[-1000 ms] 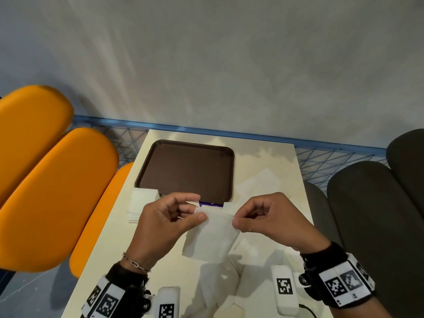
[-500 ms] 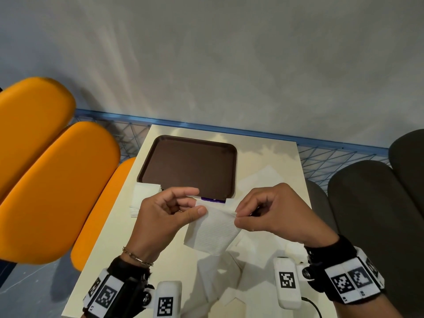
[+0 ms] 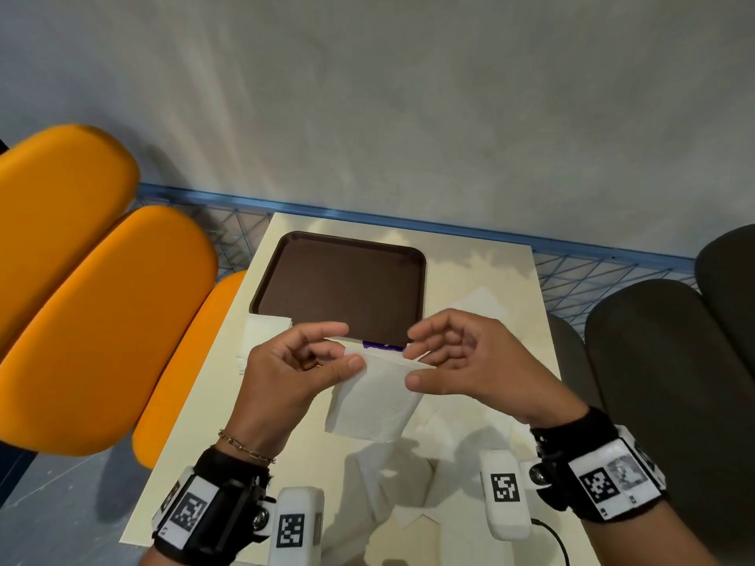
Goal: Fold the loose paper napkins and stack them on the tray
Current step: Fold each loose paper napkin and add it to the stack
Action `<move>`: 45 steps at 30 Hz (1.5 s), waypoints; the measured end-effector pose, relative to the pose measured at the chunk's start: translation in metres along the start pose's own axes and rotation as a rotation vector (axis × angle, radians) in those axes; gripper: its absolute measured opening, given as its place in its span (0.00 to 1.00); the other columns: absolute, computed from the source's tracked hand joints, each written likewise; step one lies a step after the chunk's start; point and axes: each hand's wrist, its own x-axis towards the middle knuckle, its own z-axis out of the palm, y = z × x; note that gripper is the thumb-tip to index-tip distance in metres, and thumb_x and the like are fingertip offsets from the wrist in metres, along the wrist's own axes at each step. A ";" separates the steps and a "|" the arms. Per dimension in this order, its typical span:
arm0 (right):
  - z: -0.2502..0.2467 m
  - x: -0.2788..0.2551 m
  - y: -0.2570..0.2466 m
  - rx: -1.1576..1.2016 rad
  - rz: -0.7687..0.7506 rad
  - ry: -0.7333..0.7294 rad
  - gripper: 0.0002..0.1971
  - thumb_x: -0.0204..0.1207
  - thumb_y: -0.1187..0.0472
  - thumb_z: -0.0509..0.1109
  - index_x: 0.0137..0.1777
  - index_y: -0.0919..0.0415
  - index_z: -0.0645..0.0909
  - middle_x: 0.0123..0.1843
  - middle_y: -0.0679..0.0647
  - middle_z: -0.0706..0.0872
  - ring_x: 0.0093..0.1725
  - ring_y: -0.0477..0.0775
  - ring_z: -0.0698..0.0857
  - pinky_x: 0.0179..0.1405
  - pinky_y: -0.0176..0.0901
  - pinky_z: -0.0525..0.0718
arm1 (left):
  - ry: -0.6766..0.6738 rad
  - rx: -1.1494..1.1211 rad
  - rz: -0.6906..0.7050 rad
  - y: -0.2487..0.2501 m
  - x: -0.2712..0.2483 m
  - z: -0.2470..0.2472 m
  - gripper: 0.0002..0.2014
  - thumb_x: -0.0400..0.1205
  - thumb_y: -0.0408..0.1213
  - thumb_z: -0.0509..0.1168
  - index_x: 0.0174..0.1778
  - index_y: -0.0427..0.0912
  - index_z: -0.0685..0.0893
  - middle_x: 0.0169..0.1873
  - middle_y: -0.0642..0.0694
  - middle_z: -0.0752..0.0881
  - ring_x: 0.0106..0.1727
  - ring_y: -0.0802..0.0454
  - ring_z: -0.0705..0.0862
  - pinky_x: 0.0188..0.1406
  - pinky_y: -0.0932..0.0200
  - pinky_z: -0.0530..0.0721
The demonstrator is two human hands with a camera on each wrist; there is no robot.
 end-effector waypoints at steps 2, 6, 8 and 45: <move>0.013 0.004 0.005 0.027 0.026 -0.027 0.31 0.64 0.53 0.92 0.67 0.48 0.86 0.59 0.48 0.95 0.55 0.51 0.93 0.59 0.48 0.92 | -0.004 -0.032 -0.009 -0.002 -0.001 0.001 0.22 0.67 0.35 0.83 0.58 0.46 0.92 0.43 0.39 0.94 0.47 0.48 0.92 0.49 0.59 0.92; 0.037 0.012 0.023 0.113 0.036 0.050 0.15 0.70 0.53 0.89 0.53 0.55 0.93 0.52 0.57 0.95 0.51 0.54 0.93 0.55 0.52 0.88 | -0.003 -0.042 -0.006 -0.005 -0.005 0.007 0.22 0.68 0.34 0.83 0.58 0.45 0.92 0.43 0.38 0.93 0.45 0.49 0.91 0.50 0.57 0.92; 0.039 0.013 0.029 0.167 0.052 0.133 0.10 0.72 0.57 0.88 0.48 0.60 0.94 0.49 0.63 0.95 0.46 0.54 0.92 0.50 0.51 0.88 | 0.023 -0.051 -0.004 -0.008 -0.005 0.008 0.20 0.70 0.32 0.82 0.58 0.44 0.92 0.42 0.41 0.92 0.45 0.51 0.90 0.50 0.56 0.92; 0.026 -0.006 0.084 0.203 0.207 -0.031 0.07 0.82 0.61 0.80 0.52 0.65 0.94 0.48 0.59 0.97 0.46 0.54 0.94 0.52 0.49 0.94 | 0.247 -0.074 -0.196 -0.065 -0.053 0.038 0.07 0.86 0.30 0.72 0.52 0.42 0.95 0.48 0.44 0.95 0.41 0.53 0.91 0.39 0.56 0.89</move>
